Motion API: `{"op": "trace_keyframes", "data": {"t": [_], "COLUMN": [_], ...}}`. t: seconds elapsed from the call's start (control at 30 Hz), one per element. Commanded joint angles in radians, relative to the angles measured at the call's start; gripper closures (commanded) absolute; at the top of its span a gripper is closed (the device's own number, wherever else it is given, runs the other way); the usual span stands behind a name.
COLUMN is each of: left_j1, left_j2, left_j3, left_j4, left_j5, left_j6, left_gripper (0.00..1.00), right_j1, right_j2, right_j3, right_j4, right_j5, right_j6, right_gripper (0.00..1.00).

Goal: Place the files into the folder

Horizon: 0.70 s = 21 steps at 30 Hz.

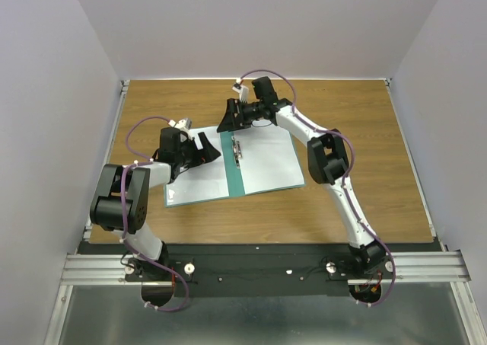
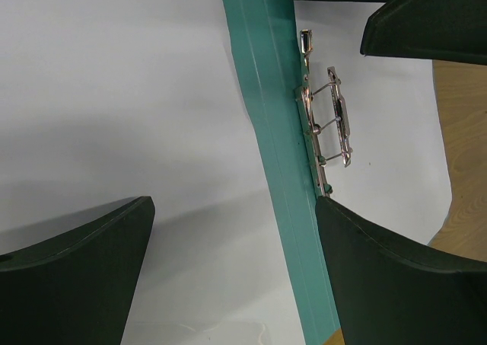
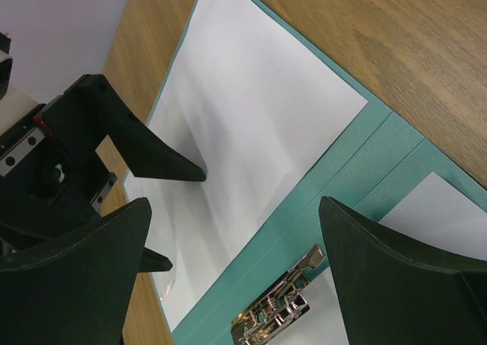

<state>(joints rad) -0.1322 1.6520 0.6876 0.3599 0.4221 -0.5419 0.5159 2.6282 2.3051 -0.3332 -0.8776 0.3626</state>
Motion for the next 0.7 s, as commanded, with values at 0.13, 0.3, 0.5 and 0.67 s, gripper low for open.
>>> {"op": "trace_keyframes", "data": {"t": [0.13, 0.3, 0.5, 0.67], "left_j1": [0.005, 0.005, 0.005, 0.005], "left_j2": [0.022, 0.022, 0.025, 0.023], "left_j3": [-0.005, -0.007, -0.005, -0.005], "left_j4": [-0.022, -0.021, -0.019, -0.019], "left_j5": [0.009, 0.007, 0.009, 0.009], "left_j6": [0.003, 0.002, 0.003, 0.002], "left_gripper": [0.03, 0.03, 0.03, 0.03], "right_j1": [0.006, 0.007, 0.007, 0.009], "right_j2": [0.041, 0.044, 0.042, 0.039], "right_j3": [0.024, 0.01, 0.001, -0.016], "right_j4": [0.026, 0.028, 0.028, 0.029], "right_j5": [-0.018, -0.021, -0.04, -0.038], "right_j6": [0.021, 0.022, 0.032, 0.027], "right_gripper": [0.0, 0.0, 0.0, 0.0]}}
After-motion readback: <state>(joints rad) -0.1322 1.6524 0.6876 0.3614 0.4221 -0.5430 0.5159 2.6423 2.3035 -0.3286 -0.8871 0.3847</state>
